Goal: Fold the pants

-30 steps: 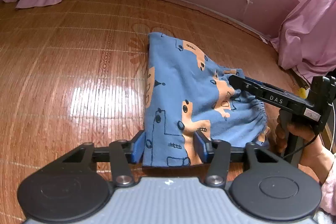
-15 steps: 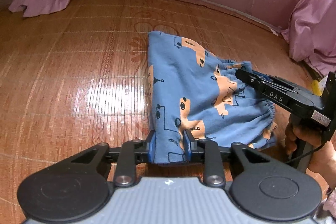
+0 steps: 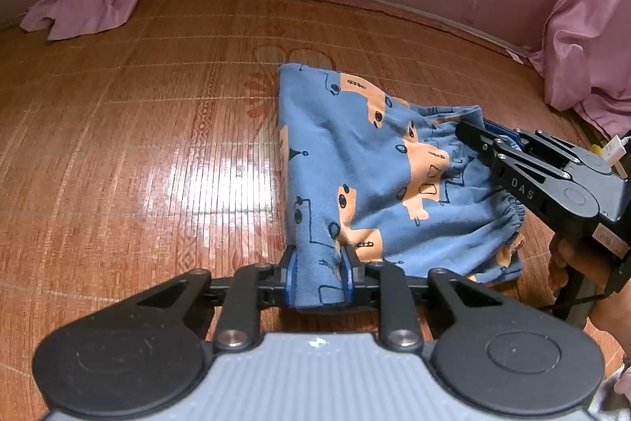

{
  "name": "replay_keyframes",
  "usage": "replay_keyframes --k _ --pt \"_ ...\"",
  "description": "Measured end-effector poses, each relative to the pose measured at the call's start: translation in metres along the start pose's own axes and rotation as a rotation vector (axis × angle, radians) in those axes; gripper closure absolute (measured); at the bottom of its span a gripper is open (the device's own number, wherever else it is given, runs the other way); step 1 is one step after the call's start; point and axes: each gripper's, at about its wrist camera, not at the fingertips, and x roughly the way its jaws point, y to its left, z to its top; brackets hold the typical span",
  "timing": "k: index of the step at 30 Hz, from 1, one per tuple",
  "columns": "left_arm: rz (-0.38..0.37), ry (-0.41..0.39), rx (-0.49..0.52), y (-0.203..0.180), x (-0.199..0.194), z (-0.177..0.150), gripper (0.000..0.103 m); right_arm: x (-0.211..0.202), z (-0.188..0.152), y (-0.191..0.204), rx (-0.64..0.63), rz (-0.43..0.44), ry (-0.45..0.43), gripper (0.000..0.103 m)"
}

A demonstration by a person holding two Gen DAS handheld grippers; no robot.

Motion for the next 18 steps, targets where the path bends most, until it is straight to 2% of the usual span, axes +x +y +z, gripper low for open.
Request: replay_keyframes --k 6,11,18 --pt "-0.003 -0.015 0.003 -0.001 -0.002 0.001 0.082 -0.008 0.002 0.01 -0.085 -0.027 -0.032 0.087" --pt "0.0 -0.036 0.023 -0.003 -0.004 0.002 0.084 -0.014 0.002 0.022 -0.204 -0.065 -0.072 0.088" --pt "0.007 -0.074 0.088 -0.001 0.001 0.026 0.086 -0.004 0.011 0.024 -0.293 -0.111 -0.079 0.089"
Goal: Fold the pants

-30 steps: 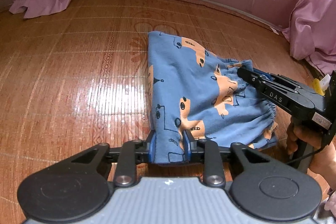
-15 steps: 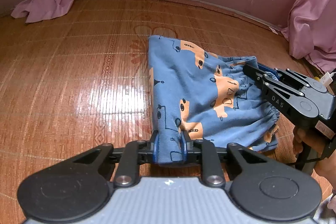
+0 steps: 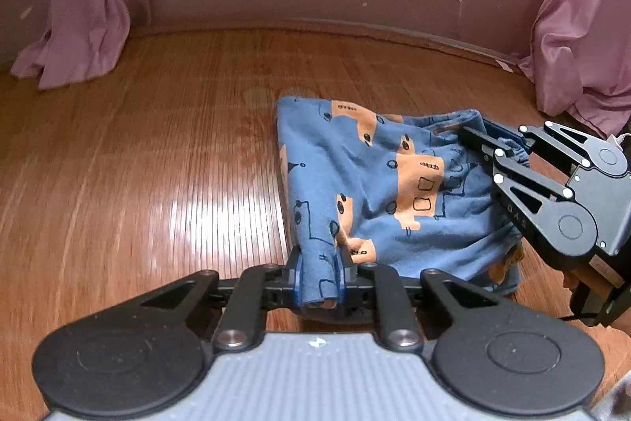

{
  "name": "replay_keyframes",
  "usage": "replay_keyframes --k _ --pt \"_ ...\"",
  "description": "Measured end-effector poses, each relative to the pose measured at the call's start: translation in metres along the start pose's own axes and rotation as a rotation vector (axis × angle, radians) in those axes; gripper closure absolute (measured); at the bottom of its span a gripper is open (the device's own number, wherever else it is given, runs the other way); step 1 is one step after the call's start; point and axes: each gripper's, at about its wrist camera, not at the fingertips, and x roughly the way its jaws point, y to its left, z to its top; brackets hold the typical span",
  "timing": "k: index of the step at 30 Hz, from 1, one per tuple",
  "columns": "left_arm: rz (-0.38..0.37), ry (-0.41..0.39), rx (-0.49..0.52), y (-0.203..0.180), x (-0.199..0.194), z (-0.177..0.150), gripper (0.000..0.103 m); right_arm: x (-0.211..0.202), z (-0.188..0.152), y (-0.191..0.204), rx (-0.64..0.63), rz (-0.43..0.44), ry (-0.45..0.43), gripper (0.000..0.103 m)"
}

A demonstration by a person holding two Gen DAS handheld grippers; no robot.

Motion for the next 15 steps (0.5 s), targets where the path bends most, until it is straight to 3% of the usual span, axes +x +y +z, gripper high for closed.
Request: replay_keyframes --k 5,12,15 --pt "-0.003 -0.052 0.047 0.0 0.009 0.029 0.086 0.023 0.022 -0.01 -0.074 -0.022 -0.041 0.089" --pt "0.041 -0.176 0.051 0.014 0.03 0.07 0.086 0.088 0.071 -0.03 -0.138 -0.029 -0.118 0.089" --pt "0.067 -0.178 0.059 0.027 0.046 0.075 0.086 0.117 0.077 -0.032 -0.096 0.022 -0.061 0.088"
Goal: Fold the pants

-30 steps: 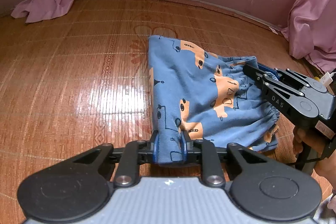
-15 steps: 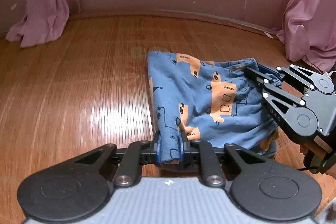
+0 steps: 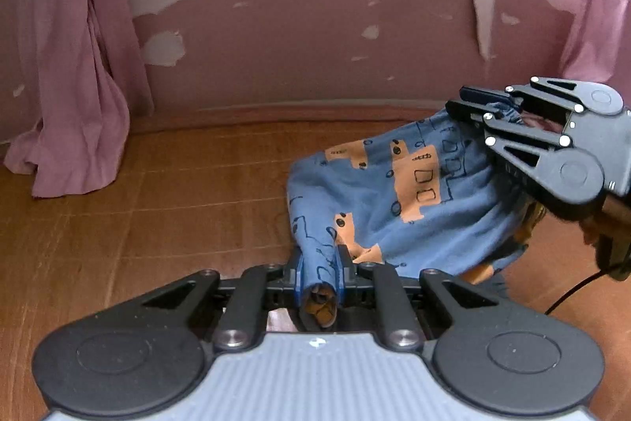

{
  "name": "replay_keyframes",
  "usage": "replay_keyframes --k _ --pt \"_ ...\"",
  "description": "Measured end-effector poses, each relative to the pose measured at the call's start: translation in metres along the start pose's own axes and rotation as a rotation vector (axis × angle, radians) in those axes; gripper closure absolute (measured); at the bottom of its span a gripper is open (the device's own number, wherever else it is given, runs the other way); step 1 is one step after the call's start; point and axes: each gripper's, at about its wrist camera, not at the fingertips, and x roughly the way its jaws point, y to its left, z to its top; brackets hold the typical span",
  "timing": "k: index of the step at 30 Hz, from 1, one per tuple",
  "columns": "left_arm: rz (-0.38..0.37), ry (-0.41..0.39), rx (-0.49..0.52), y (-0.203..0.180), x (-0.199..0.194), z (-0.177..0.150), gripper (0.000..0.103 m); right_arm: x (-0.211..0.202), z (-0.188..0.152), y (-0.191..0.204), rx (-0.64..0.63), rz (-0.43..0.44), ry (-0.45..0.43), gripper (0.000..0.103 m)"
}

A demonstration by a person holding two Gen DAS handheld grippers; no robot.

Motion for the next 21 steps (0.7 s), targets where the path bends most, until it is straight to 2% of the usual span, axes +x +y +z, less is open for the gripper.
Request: replay_keyframes --k 3,7,11,12,14,16,17,19,21 --pt "-0.011 0.039 -0.009 0.01 0.007 -0.007 0.086 0.003 -0.009 0.005 0.075 0.048 0.076 0.088" --pt "-0.067 0.058 0.002 0.019 0.002 -0.019 0.085 -0.019 -0.026 0.006 0.207 0.055 0.144 0.084" --pt "-0.08 0.094 0.02 0.023 0.005 -0.021 0.078 -0.021 -0.047 0.0 0.312 0.017 0.23 0.065" --pt "-0.08 0.102 0.012 0.025 0.006 -0.02 0.074 -0.02 -0.052 -0.002 0.335 0.005 0.252 0.053" --pt "-0.081 0.114 -0.013 0.03 0.008 -0.02 0.067 -0.025 -0.058 -0.006 0.386 -0.029 0.27 0.037" --pt "-0.074 0.118 -0.035 0.033 0.006 -0.022 0.057 -0.033 -0.061 -0.006 0.429 -0.04 0.269 0.033" --pt "-0.073 0.121 -0.043 0.035 0.007 -0.021 0.056 -0.038 -0.062 -0.006 0.457 -0.033 0.271 0.029" --pt "-0.081 0.128 -0.053 0.037 0.008 -0.021 0.056 -0.041 -0.067 -0.006 0.5 0.001 0.289 0.03" --pt "-0.084 0.137 -0.054 0.038 0.009 -0.022 0.056 -0.041 -0.072 -0.005 0.539 0.028 0.306 0.039"
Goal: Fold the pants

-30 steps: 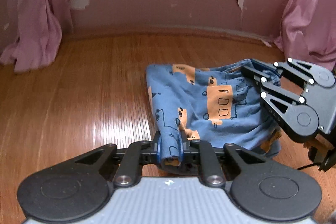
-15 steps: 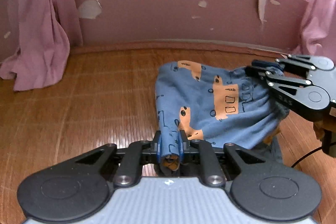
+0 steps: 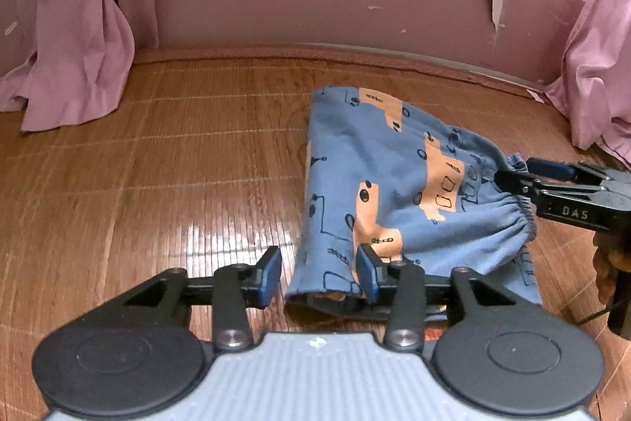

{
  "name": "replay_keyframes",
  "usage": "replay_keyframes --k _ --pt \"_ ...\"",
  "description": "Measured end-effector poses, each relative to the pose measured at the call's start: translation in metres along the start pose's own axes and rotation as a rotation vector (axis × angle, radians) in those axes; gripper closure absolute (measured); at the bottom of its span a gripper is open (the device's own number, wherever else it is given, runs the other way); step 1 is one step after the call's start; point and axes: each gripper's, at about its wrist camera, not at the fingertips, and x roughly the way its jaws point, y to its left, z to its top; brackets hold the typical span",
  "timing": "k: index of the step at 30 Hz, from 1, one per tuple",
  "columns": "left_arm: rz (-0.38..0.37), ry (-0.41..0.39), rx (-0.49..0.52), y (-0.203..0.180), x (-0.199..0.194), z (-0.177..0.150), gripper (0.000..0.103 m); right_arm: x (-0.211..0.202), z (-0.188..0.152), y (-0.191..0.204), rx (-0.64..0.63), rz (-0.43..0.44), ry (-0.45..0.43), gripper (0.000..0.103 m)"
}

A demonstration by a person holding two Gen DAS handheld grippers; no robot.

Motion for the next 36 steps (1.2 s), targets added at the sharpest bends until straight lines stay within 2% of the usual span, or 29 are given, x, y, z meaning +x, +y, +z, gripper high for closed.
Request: replay_keyframes --k 4,5,7,8,12,15,19,23,24,25,29,31,33,36 --pt "0.001 0.013 0.016 -0.004 0.0 -0.001 0.06 0.014 -0.002 -0.014 0.143 0.088 0.031 0.049" --pt "0.001 0.015 0.019 -0.005 0.0 -0.001 0.06 0.017 -0.002 -0.017 0.174 0.109 0.034 0.057" --pt "0.001 0.02 0.022 -0.007 0.001 -0.001 0.063 0.019 -0.005 -0.019 0.199 0.133 0.027 0.066" --pt "0.0 0.021 0.024 -0.008 0.002 0.0 0.065 0.019 -0.006 -0.019 0.192 0.148 0.019 0.078" --pt "0.011 0.018 0.03 -0.014 0.004 -0.001 0.068 0.025 0.002 -0.006 0.078 0.132 -0.01 0.086" --pt "0.007 0.017 0.024 -0.017 0.009 0.002 0.067 0.04 0.019 0.011 -0.047 0.104 -0.028 0.088" --pt "0.003 0.017 0.001 -0.021 0.014 0.007 0.063 0.066 0.046 0.025 -0.141 0.128 -0.016 0.088" --pt "0.011 0.007 -0.006 -0.024 0.014 0.005 0.06 0.068 0.054 0.028 -0.17 0.117 0.001 0.079" --pt "0.015 0.005 -0.006 -0.025 0.012 0.004 0.056 0.063 0.053 0.027 -0.169 0.105 -0.008 0.07" --pt "0.017 0.003 -0.009 -0.025 0.011 0.003 0.051 0.057 0.051 0.026 -0.163 0.093 -0.018 0.066" --pt "0.018 -0.008 -0.037 -0.025 -0.003 0.002 0.034 0.019 0.041 0.021 -0.15 0.052 -0.072 0.039" --pt "0.036 -0.03 -0.047 -0.029 -0.015 0.0 0.02 -0.005 0.035 0.02 -0.142 0.04 -0.104 0.03" --pt "0.049 -0.064 -0.05 -0.032 -0.029 -0.003 0.013 -0.032 0.027 0.019 -0.135 0.029 -0.141 0.016" --pt "0.084 -0.106 -0.05 -0.041 -0.052 -0.011 0.004 -0.073 0.015 0.02 -0.098 0.005 -0.202 0.001"
